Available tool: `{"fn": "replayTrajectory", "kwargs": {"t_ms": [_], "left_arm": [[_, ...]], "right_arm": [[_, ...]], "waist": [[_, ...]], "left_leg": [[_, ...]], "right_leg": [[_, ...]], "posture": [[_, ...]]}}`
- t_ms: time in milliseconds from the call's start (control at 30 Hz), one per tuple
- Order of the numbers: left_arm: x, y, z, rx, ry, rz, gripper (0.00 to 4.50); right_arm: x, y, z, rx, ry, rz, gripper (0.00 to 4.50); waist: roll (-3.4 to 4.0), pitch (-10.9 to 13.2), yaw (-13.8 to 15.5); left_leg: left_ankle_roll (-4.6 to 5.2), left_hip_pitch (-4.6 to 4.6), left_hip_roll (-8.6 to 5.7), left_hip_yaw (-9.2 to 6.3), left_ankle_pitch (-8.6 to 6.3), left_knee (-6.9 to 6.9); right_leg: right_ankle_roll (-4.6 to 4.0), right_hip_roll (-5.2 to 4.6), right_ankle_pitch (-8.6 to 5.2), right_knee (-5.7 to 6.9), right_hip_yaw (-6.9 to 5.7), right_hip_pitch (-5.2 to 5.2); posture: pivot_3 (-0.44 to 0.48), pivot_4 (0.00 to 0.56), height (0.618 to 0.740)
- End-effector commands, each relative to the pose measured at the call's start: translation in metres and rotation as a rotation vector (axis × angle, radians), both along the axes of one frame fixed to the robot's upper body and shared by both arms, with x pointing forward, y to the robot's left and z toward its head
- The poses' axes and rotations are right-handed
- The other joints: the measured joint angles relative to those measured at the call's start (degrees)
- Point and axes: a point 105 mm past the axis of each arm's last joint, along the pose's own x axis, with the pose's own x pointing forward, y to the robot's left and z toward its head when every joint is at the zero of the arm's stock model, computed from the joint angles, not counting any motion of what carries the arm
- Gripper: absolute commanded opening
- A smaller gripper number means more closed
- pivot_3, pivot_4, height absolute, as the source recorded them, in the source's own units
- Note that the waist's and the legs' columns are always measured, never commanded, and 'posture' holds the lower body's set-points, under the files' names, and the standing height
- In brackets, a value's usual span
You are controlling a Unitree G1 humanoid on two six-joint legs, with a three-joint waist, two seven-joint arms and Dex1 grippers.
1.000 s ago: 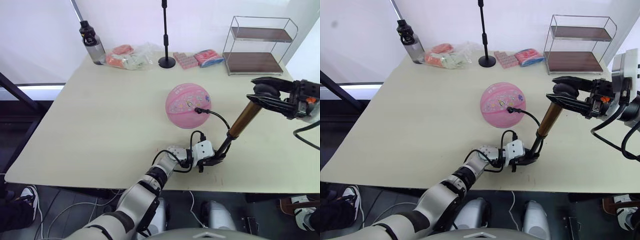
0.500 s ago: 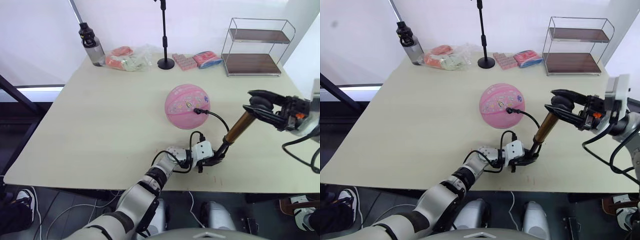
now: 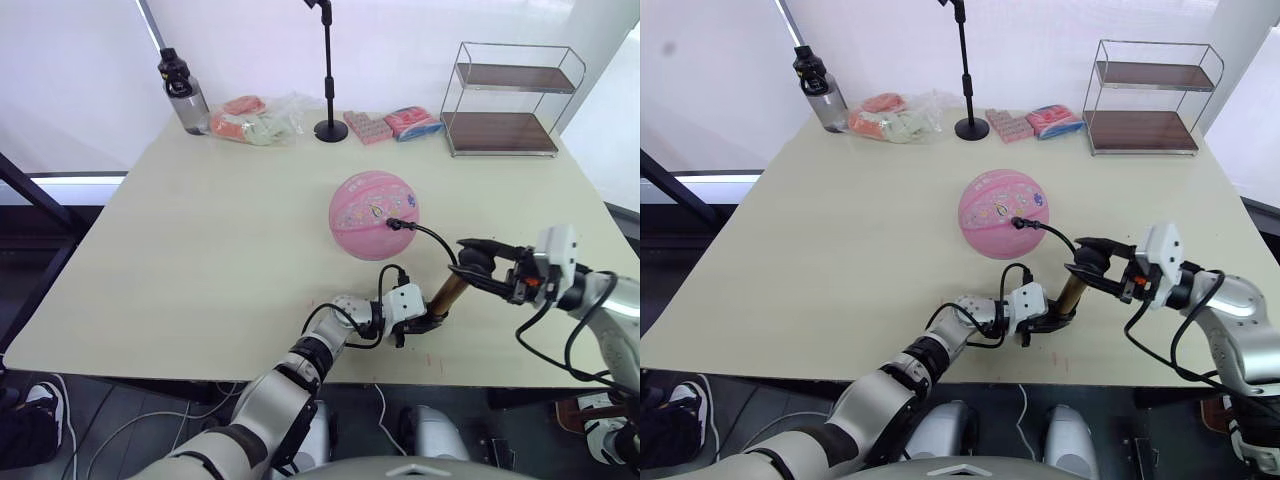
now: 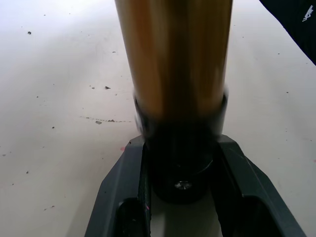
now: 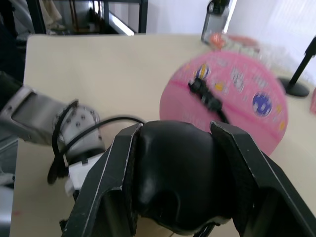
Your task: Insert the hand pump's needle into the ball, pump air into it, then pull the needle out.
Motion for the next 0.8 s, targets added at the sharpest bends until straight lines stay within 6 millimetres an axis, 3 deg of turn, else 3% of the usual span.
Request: {"fn": "replayTrajectory", "kwargs": {"t_ms": [33,333,467,800], "left_arm": [[-0.023,0.034,-0.055,0.185,0.169,0.039,1.10],[-0.024,0.035,-0.056,0.186,0.173,0.036,1.10],[-0.025,0.035,-0.056,0.186,0.176,0.037,1.10],[-0.026,0.036,-0.058,0.187,0.179,0.037,1.10]], "right_arm": [[-0.002,-0.010,-0.031,-0.064,0.117,-0.045,1.65],[0.005,-0.019,0.056,-0.013,-0.053,-0.017,1.65],[0.004,-0.019,0.110,0.092,-0.143,-0.013,1.65],[-0.004,-0.029,0.177,0.104,-0.245,-0.011,1.65]], "waist": [[-0.01,-0.01,0.02],[0.15,0.36,0.21],[0.36,0.69,0.33],[0.45,0.83,0.23]], "left_leg": [[0.00,0.00,0.00,-0.01,0.00,0.00],[0.00,-0.10,-0.03,-0.01,0.00,0.01],[0.01,-0.18,-0.12,0.02,0.01,0.02],[0.01,-0.17,-0.11,0.01,0.01,0.04]], "right_leg": [[0.00,0.00,0.00,0.00,0.00,0.00],[-0.06,-0.05,0.04,-0.04,-0.03,-0.04],[-0.15,-0.14,0.11,-0.04,-0.02,-0.09],[-0.01,-0.13,0.04,-0.02,-0.04,-0.08]], "posture": [[0.000,0.150,0.740],[0.000,0.150,0.740],[0.000,0.150,0.740],[0.000,0.150,0.740]]}}
